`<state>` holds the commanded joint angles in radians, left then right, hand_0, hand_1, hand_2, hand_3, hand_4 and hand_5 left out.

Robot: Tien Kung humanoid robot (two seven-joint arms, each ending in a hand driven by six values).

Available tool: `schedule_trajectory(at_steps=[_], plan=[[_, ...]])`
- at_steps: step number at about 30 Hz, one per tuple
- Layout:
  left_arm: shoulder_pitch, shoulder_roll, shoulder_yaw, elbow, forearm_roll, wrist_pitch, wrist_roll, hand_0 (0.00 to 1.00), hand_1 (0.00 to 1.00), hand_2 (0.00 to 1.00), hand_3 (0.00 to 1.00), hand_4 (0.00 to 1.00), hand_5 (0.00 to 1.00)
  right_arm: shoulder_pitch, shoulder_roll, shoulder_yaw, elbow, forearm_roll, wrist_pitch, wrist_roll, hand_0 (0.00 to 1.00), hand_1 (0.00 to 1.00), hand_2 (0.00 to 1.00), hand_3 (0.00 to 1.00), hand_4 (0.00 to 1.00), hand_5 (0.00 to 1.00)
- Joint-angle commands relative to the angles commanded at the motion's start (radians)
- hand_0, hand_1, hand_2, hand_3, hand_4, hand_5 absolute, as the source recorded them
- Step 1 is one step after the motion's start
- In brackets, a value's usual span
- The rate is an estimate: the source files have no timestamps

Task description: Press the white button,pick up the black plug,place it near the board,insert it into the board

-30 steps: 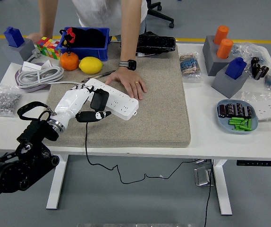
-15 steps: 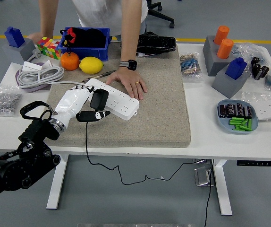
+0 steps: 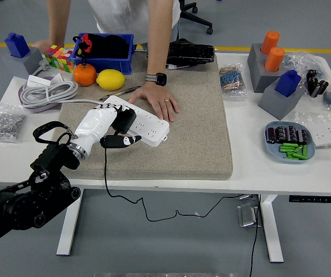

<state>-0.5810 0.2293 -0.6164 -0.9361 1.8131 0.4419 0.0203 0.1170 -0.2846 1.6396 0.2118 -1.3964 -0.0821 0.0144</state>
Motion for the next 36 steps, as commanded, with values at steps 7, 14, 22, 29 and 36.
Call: schedule_trajectory(at_steps=[7,14,22,29,36], plan=[[-0.025,-0.024,0.004,0.02,-0.001,-0.001,0.001,0.89,0.883,0.809,0.755,0.9,0.556,0.002,-0.001,-0.001,0.0,0.002,0.0,0.0,0.681,0.592,0.585,0.574,0.63,0.314],[-0.036,-0.035,0.005,0.037,-0.006,-0.003,0.001,0.89,0.884,0.808,0.753,0.899,0.556,0.002,0.0,0.001,0.001,0.002,-0.001,0.001,0.681,0.59,0.585,0.575,0.63,0.314],[-0.022,-0.005,-0.021,0.003,0.006,0.003,-0.005,0.887,0.881,0.799,0.734,0.899,0.555,-0.001,0.001,0.003,0.0,-0.001,-0.001,0.0,0.681,0.589,0.584,0.574,0.63,0.315],[-0.016,0.009,-0.008,0.003,0.002,0.002,-0.005,0.887,0.878,0.792,0.727,0.899,0.556,0.001,0.0,0.002,0.001,0.002,-0.001,0.001,0.681,0.589,0.584,0.574,0.63,0.315],[-0.024,-0.009,0.016,0.031,-0.01,0.0,-0.004,0.886,0.877,0.786,0.729,0.899,0.556,0.003,0.0,0.002,0.001,0.003,-0.001,0.001,0.681,0.589,0.584,0.575,0.63,0.314]])
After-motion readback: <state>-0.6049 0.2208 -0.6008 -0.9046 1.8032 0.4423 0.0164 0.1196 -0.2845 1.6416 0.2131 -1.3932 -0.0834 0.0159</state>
